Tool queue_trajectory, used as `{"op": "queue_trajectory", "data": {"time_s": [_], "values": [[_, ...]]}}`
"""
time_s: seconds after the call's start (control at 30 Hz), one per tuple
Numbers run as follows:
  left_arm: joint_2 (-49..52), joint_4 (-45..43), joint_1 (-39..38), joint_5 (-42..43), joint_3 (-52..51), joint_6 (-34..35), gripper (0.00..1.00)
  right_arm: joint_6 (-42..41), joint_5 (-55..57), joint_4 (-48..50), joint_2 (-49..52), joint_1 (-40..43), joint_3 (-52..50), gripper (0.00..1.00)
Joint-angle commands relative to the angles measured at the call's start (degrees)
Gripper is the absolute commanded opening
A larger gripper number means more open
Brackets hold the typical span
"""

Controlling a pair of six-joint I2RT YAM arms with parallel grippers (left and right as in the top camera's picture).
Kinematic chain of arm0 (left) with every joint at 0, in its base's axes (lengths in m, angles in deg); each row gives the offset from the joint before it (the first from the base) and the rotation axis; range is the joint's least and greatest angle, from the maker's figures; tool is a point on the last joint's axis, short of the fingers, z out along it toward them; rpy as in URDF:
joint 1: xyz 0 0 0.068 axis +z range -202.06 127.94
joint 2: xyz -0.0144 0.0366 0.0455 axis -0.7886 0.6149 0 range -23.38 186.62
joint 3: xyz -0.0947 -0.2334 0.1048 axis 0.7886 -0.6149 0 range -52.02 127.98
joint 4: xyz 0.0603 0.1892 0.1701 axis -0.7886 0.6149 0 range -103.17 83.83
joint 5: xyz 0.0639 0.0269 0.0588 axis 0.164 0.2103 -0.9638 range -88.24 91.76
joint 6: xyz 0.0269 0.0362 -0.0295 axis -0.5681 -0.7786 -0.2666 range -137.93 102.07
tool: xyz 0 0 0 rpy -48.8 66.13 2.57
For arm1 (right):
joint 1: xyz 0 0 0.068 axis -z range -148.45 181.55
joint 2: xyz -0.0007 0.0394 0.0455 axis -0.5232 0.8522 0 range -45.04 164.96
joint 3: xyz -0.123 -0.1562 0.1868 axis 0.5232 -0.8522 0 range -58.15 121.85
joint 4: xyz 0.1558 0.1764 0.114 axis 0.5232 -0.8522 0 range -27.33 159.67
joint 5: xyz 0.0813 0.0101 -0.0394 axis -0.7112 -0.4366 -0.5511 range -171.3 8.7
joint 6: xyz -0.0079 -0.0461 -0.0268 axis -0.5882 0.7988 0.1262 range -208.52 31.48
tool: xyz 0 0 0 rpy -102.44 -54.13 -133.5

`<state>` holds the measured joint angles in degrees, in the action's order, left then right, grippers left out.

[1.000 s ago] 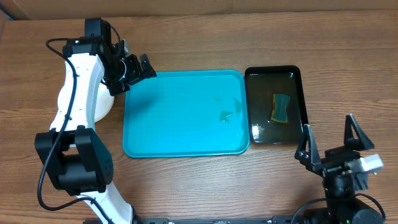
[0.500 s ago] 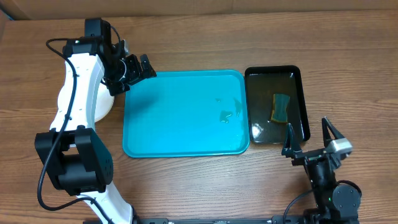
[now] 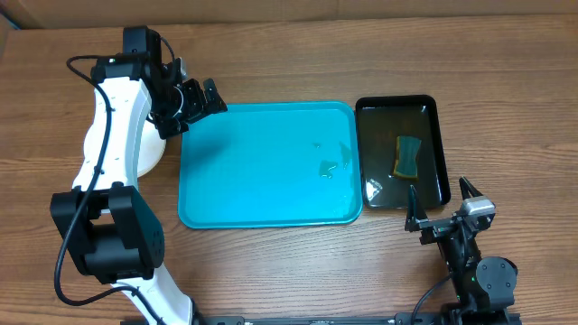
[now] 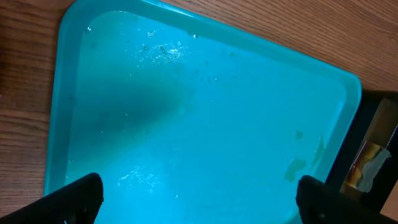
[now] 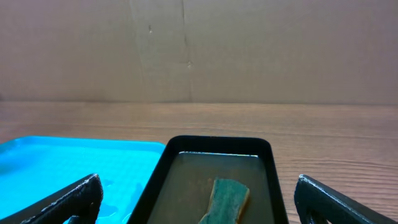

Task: Clean dirty plates on tray and stack at the side

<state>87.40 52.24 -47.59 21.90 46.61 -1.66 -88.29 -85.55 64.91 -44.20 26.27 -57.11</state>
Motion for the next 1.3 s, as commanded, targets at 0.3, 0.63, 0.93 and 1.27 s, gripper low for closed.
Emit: {"op": "queue_trajectory", "data": {"time_s": [0.3,0.63,0.93,1.27], "values": [[-1.8,0.2,-0.2,-0.2,1.2,-1.0,1.0,1.3,0.1,0.3,-0.7,0.3,-0.6,1.0],[-1.8,0.2,-0.2,-0.2,1.2,-1.0,1.0,1.3,0.1,0.3,-0.7,0.3,-0.6,1.0],[-1.8,0.2,-0.2,-0.2,1.2,-1.0,1.0,1.3,0.1,0.3,-0.7,0.3,-0.6,1.0],[-8.4,0.2,-3.8,-1.5,1.1,-1.1,1.0,1.3,0.1,0.3,-0.7,0.3,-0.6,1.0]]}}
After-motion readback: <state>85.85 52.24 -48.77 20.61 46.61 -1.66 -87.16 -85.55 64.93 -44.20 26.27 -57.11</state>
